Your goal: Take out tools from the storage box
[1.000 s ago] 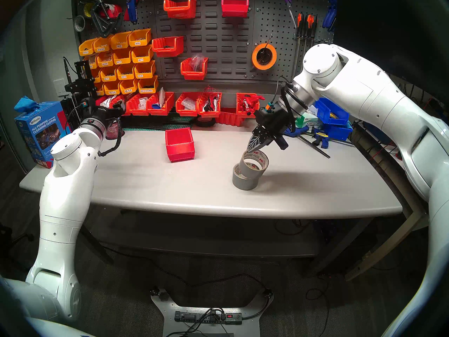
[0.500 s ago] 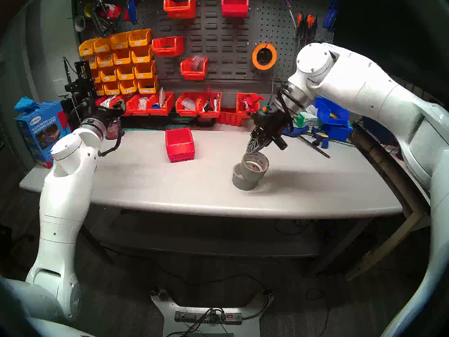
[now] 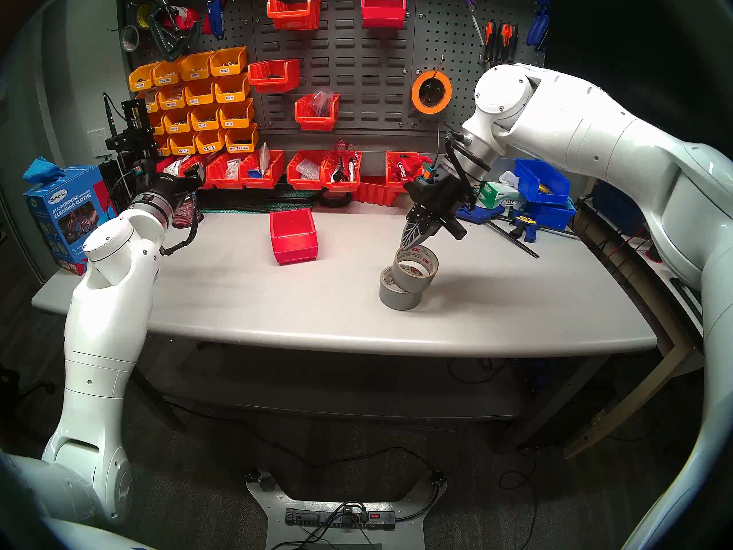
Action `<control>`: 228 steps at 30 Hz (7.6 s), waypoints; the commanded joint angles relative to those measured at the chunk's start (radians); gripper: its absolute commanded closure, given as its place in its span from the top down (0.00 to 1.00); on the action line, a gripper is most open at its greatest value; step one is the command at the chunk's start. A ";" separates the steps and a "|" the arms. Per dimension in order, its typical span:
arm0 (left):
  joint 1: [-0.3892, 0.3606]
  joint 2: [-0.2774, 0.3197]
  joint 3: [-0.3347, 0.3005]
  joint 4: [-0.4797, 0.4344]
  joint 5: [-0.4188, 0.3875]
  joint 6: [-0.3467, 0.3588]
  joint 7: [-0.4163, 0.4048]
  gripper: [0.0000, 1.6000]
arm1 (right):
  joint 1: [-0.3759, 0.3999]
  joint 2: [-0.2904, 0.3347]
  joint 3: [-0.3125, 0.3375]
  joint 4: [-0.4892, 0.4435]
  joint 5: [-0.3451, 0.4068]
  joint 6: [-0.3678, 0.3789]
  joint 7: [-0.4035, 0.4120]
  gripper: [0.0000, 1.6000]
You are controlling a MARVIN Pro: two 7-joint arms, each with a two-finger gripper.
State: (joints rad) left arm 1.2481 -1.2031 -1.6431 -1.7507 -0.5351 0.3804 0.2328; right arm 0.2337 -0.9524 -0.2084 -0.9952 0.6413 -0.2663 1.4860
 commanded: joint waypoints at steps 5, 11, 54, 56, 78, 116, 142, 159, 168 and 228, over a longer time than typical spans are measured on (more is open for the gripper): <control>-0.015 -0.002 -0.002 -0.012 0.001 -0.007 0.003 1.00 | 0.069 -0.068 -0.085 0.052 0.088 -0.057 -0.002 0.00; -0.015 -0.002 -0.002 -0.012 0.001 -0.007 0.003 1.00 | 0.088 -0.093 -0.141 0.077 0.131 -0.090 -0.002 0.00; -0.015 -0.002 -0.002 -0.012 0.001 -0.006 0.003 1.00 | 0.212 -0.218 -0.501 0.128 0.324 -0.253 -0.041 0.89; -0.015 -0.002 -0.002 -0.012 0.001 -0.006 0.003 1.00 | 0.219 -0.223 -0.519 0.127 0.334 -0.261 -0.044 0.97; -0.014 -0.002 -0.002 -0.012 0.001 -0.006 0.003 1.00 | 0.265 -0.293 -0.635 0.191 0.421 -0.349 -0.133 1.00; -0.014 -0.001 -0.002 -0.011 0.000 -0.005 0.002 1.00 | 0.030 -0.206 -0.394 0.559 0.807 -0.367 -0.622 1.00; 0.062 -0.063 0.094 -0.200 -0.072 0.131 -0.003 1.00 | -0.101 -0.203 -0.327 0.560 0.876 -0.559 -1.027 1.00; 0.157 -0.170 0.236 -0.172 -0.015 0.253 0.234 1.00 | -0.075 -0.176 -0.395 0.453 0.779 -0.598 -1.271 1.00; 0.136 -0.212 0.260 -0.096 0.000 0.221 0.293 1.00 | -0.035 -0.143 -0.443 0.350 0.718 -0.584 -1.406 1.00; 0.159 -0.125 0.379 -0.070 0.130 -0.011 0.229 0.81 | 0.162 -0.004 -0.584 -0.104 0.479 -0.347 -1.886 1.00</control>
State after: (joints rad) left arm 1.4044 -1.3318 -1.2648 -1.8133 -0.4247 0.4073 0.4592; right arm 0.3670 -0.9639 -0.8035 -1.1046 1.1224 -0.6110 -0.3855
